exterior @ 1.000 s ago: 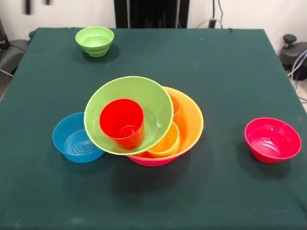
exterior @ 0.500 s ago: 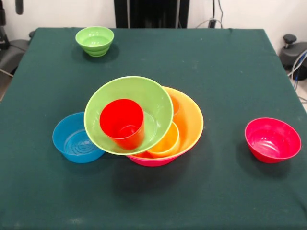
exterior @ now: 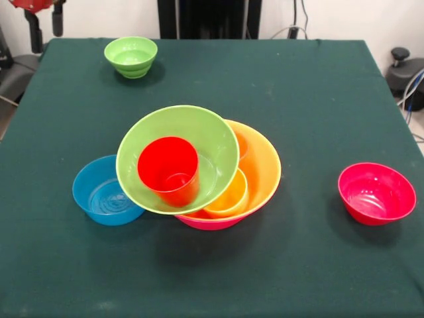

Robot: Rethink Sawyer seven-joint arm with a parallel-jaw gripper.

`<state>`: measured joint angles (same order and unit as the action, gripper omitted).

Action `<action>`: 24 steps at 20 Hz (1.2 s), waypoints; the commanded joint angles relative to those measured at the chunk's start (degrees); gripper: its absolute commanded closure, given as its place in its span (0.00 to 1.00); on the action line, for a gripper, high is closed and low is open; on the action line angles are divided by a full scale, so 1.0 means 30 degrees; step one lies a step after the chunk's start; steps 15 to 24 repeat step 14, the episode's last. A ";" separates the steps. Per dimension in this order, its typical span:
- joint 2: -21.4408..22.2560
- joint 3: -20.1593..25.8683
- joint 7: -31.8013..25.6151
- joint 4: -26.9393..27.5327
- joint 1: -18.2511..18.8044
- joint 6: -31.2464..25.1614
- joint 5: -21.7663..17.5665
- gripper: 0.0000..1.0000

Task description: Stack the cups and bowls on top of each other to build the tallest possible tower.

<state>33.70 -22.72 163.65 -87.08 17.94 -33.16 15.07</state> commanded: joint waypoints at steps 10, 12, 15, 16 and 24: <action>0.1418 0.4246 -0.4281 -0.2874 0.2738 0.2856 -0.3908 0.00; 0.1721 0.4298 -0.3807 -0.3184 0.2657 0.3007 -0.4207 0.00; 0.2194 0.4398 -0.3339 -0.3557 0.2611 0.2738 -0.4291 0.00; 0.2194 0.4398 -0.3339 -0.3557 0.2611 0.2738 -0.4291 0.00; 0.2194 0.4398 -0.3339 -0.3557 0.2611 0.2738 -0.4291 0.00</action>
